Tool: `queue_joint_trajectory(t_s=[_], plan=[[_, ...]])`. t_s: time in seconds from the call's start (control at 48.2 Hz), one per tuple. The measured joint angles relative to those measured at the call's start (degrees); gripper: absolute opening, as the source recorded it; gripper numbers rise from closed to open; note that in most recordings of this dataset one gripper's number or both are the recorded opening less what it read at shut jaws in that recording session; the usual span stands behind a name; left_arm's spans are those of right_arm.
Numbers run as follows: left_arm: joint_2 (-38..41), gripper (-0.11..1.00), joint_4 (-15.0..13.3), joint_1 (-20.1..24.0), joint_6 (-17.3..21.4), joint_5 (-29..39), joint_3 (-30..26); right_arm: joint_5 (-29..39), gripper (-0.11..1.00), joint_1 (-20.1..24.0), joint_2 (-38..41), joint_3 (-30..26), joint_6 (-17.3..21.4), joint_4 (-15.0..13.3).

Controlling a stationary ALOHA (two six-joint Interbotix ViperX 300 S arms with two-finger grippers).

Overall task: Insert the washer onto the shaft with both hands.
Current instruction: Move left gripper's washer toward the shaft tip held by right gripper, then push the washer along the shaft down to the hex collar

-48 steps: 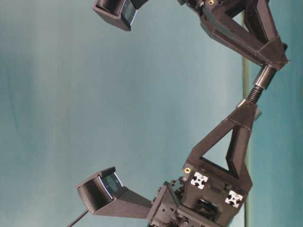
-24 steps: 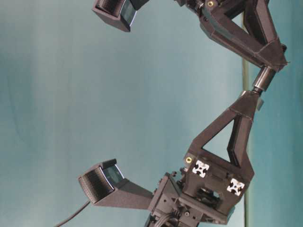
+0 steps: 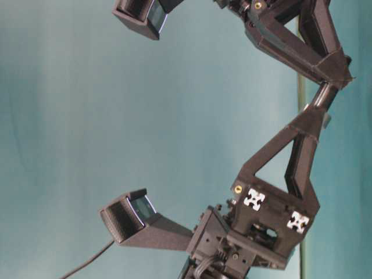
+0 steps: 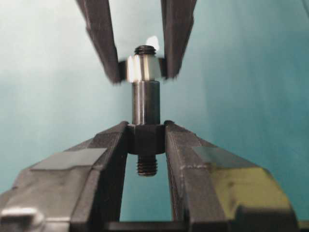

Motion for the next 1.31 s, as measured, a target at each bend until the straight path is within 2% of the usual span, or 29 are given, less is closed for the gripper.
queue_joint_trajectory(t_s=[1.308], plan=[[2.29,0.37,-0.18,-0.53,0.53,3.78,-2.99,0.00,0.00,0.09,2.29,-2.02,-0.26,-0.53]])
